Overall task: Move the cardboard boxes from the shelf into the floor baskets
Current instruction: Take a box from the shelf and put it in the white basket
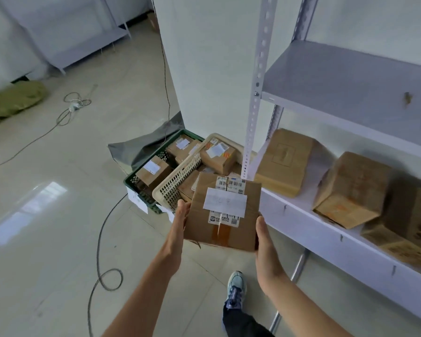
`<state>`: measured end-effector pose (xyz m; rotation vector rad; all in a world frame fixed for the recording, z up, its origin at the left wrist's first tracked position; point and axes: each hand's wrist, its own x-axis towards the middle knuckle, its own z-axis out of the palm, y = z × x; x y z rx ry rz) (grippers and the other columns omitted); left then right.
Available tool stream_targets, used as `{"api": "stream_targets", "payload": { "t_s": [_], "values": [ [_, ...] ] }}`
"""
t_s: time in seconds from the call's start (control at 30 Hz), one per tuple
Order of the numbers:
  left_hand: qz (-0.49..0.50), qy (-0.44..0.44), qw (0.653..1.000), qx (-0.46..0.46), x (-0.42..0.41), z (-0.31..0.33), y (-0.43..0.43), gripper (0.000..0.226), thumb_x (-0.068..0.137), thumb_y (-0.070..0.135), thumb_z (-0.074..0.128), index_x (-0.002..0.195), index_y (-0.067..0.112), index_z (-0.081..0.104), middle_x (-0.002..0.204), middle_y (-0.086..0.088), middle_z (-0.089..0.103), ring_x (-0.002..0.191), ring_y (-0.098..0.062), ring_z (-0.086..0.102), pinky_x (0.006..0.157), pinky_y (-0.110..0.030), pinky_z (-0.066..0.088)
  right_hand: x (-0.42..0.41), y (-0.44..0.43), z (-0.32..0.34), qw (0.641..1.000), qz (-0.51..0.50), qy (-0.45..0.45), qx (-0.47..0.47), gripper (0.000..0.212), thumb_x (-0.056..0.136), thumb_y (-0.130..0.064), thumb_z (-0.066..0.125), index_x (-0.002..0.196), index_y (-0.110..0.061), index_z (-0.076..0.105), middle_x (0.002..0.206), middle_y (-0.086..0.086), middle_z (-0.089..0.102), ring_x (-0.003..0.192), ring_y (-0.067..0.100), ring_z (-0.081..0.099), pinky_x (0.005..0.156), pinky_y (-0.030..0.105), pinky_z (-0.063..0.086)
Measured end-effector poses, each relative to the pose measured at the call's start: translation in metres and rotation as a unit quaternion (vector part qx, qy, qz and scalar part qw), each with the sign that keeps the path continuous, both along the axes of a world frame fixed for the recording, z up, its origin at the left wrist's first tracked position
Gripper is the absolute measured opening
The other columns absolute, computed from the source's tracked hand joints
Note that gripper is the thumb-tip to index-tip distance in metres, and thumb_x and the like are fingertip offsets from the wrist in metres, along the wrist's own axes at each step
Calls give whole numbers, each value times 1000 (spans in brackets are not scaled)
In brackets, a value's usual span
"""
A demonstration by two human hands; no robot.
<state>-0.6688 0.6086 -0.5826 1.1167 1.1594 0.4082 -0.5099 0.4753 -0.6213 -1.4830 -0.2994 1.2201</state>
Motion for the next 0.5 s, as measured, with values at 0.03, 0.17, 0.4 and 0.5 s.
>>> {"api": "stream_targets", "payload": {
  "t_s": [0.03,0.17,0.4,0.5],
  "values": [
    [4,12,1000,-8,1,-9,23,86,88,90,25,144,40,66,151,5,67,147,-25,54,131,-65,22,0,22,-11,1000,0,11,-6,116,66,-107,43,164,-47,28,171,-15,34,159,12,28,132,54,18],
    [15,66,996,-59,11,-39,108,84,88,96,28,144,41,58,157,4,54,155,-26,40,132,-63,17,4,96,-50,999,1,40,-36,118,63,-108,45,164,-49,27,170,-11,36,158,17,30,130,56,21],
    [-38,98,989,-106,47,-101,231,56,96,79,30,126,44,63,129,12,65,124,-19,55,127,-57,25,16,200,-111,992,-79,71,-67,128,52,-108,56,163,-52,23,170,-15,34,158,15,31,130,53,23],
    [-88,107,984,-114,63,-133,278,78,82,84,32,141,40,57,124,13,61,126,-20,51,124,-55,31,24,244,-141,987,-131,68,-71,131,52,-106,59,165,-48,24,170,-13,36,156,14,34,130,52,25]
  ]
}}
